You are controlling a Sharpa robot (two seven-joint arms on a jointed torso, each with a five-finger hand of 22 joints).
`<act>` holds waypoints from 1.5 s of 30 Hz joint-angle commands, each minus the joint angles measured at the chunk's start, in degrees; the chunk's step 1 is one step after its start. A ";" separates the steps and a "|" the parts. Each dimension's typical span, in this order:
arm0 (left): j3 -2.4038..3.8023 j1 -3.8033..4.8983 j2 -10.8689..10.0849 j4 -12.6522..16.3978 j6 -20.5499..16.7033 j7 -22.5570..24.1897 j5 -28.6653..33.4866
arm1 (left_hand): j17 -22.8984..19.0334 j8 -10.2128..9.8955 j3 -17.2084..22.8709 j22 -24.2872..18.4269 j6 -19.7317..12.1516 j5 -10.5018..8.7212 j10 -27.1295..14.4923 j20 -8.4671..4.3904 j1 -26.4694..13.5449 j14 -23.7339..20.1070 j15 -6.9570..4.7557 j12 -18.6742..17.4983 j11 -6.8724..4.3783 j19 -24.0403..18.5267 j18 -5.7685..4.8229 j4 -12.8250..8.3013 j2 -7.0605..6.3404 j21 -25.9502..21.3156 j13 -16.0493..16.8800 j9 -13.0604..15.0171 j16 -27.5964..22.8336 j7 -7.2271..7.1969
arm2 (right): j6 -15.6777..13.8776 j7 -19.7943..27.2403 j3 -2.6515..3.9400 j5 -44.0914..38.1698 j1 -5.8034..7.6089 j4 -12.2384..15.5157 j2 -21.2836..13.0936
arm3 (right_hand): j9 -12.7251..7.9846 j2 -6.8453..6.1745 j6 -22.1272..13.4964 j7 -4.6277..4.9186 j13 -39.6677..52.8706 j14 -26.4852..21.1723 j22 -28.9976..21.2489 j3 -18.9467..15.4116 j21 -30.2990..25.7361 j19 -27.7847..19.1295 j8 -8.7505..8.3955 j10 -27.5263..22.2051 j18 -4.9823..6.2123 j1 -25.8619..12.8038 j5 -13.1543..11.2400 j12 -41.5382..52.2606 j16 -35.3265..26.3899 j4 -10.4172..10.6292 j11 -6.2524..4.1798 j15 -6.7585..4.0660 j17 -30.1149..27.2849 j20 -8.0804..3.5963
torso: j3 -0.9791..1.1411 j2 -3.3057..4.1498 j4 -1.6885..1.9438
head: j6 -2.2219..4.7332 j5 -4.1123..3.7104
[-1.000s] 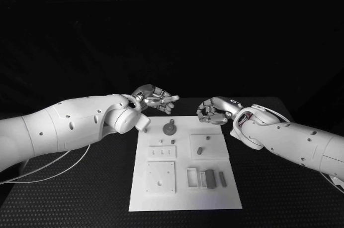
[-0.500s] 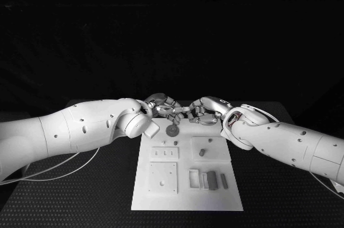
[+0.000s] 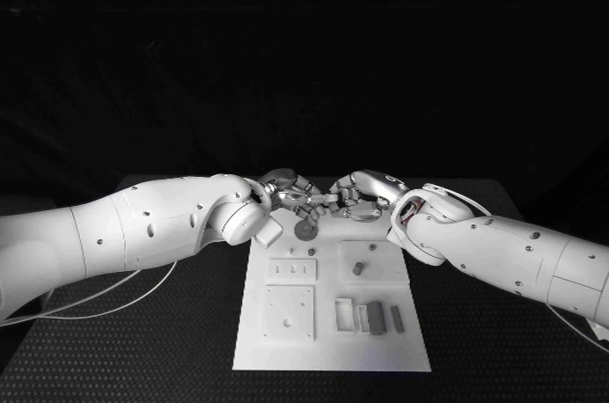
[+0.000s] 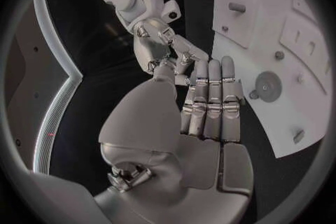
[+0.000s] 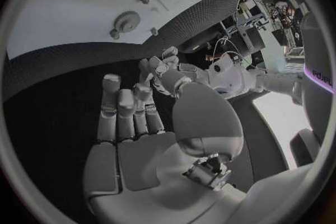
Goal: Assemble the parts on the task board
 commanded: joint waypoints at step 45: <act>0.01 -0.01 -0.37 -0.34 1.94 -1.34 0.18 | 0.41 -0.60 -0.18 0.37 -0.21 -0.26 -1.02 0.17 -0.84 -0.53 0.07 -0.32 0.05 -0.66 0.17 -0.04 0.26 -0.30 0.37 -0.40 -0.48 0.22 | -2.04 -0.53 0.53 -0.56 -0.02 3.07 0.14 | 1.12 -0.30 4.39 1.74 -0.45 0.34 0.79 0.53 0.22 0.69 0.46 0.09 0.78 0.30 0.25 0.47 0.28 -0.16 -0.41 -0.67 -0.29 -0.24 | 0.00 0.06 0.11 | -0.36 0.17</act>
